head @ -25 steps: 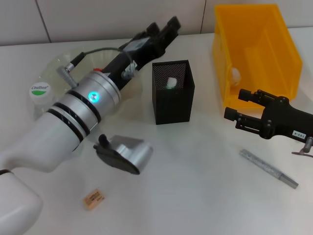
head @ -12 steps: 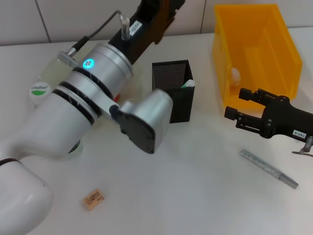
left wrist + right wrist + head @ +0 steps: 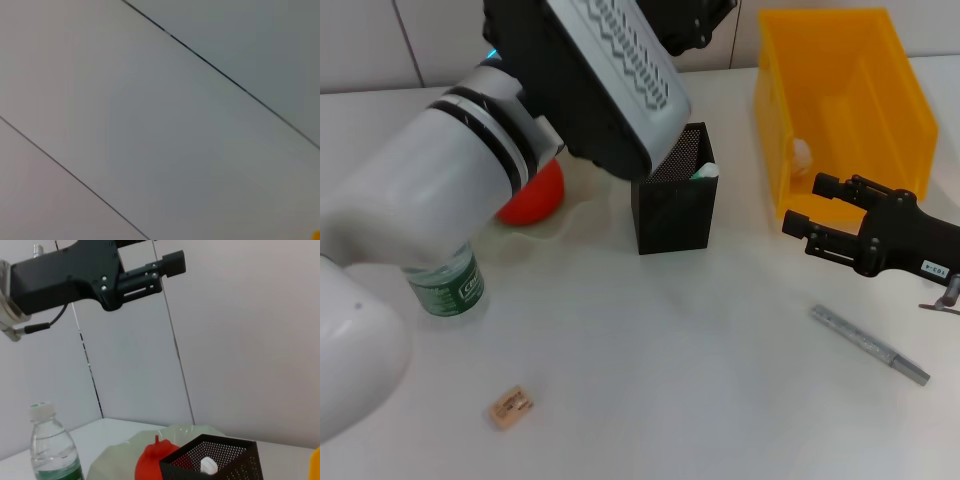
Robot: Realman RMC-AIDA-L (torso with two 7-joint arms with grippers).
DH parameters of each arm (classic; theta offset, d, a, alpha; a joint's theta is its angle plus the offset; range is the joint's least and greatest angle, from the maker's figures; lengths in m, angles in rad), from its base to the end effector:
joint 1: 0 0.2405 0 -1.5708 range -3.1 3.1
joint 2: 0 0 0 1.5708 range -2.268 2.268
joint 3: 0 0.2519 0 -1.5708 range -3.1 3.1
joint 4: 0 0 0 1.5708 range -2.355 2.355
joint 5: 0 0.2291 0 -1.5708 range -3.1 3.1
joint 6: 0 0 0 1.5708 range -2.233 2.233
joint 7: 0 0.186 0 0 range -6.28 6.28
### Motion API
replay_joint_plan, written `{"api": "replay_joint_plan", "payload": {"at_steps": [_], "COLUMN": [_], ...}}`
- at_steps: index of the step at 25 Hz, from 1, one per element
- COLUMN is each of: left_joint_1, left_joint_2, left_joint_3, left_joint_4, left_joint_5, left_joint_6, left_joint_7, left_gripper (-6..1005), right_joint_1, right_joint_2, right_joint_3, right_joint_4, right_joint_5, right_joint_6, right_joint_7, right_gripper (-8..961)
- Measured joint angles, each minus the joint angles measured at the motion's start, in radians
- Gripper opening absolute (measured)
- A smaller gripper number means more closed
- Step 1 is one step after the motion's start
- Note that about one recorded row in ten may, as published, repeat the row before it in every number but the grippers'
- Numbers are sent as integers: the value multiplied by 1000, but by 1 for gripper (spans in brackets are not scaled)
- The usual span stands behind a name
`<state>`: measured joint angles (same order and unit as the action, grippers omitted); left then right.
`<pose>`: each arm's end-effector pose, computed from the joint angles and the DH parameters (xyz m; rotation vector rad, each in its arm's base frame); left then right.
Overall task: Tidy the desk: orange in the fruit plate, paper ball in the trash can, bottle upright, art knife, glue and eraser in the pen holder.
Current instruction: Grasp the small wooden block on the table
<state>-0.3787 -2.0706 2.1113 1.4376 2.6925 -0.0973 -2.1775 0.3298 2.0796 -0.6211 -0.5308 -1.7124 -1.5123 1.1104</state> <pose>-0.0132 0.3905 -0.0793 -1.9655 0.5778 -0.3831 0.3108 0.3252 -0.0127 -2.3338 0.6435 0.8877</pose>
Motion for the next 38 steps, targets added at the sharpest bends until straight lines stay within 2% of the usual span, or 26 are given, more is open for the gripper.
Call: {"api": "replay_joint_plan", "payload": {"at_steps": [1, 6, 8, 12, 13, 14, 16, 18, 19, 20, 21, 24, 26, 28, 31, 32, 33, 38], "left_joint_1": [-3, -6, -6, -14, -29, -29, -45, -56, -63, -70, -70, -80, -83, -86, -95, -95, -101, -101], "left_joint_2": [2, 8, 11, 9, 7, 7, 8, 8, 7, 5, 5, 2, 2, 2, 3, 3, 4, 10], "left_joint_3": [-15, -37, -54, -81, -103, -103, -136, -180, -218, -279, -279, -385, -439, -533, -627, -627, -674, -809], "left_joint_4": [43, 101, 128, 146, 159, 159, 170, 177, 178, 172, 172, 137, 113, 65, 6, 6, -23, -82], "left_joint_5": [-5, -61, -166, -249, -323, -323, -408, -501, -583, -735, -735, -975, -1062, -1177, -1253, -1253, -1271, -1228], "left_joint_6": [87, 189, 226, 269, 312, 312, 363, 423, 473, 556, 556, 704, 780, 929, 1090, 1090, 1168, 1380], "left_joint_7": [-80, -164, -163, -158, -158, -158, -153, -124, -78, 27, 27, 209, 273, 370, 443, 443, 459, 433], "left_gripper": [587, 586, 585, 585, 584, 584, 584, 585, 585, 585, 586, 586, 587, 588, 588, 589, 589, 591], "right_joint_1": [0, 3, 6, 11, 12, 12, 14, 16, 16, 18, 19, 22, 23, 24, 24, 24, 23, 22], "right_joint_2": [0, -1, -2, -2, -2, -2, -3, -3, -3, -3, -3, -3, -2, -1, -2, -2, -2, -3], "right_joint_3": [0, 0, 0, 0, 0, 0, 0, 0, 0, 0, 0, 0, 0, 0, 0, 0, 3, 8], "right_joint_4": [0, -5, -7, -8, -8, -8, -9, -12, -12, -12, -12, -12, -12, -12, -12, -12, -12, -12], "right_joint_5": [0, 1, 1, 1, 1, 1, 1, 1, 1, 1, 1, 1, 1, 1, 1, 1, 1, 1], "right_joint_6": [1, 2, 3, 4, 4, 4, 4, 4, 4, 5, 5, 5, 5, 5, 5, 5, 5, 5], "right_joint_7": [0, -11, -25, -26, -26, -26, -26, -26, -26, -26, -26, -26, -26, -23, -21, -21, -19, -18], "right_gripper": [769, 768, 768, 768, 768, 768, 768, 768, 769, 769, 769, 769, 769, 769, 768, 768, 768, 768]}}
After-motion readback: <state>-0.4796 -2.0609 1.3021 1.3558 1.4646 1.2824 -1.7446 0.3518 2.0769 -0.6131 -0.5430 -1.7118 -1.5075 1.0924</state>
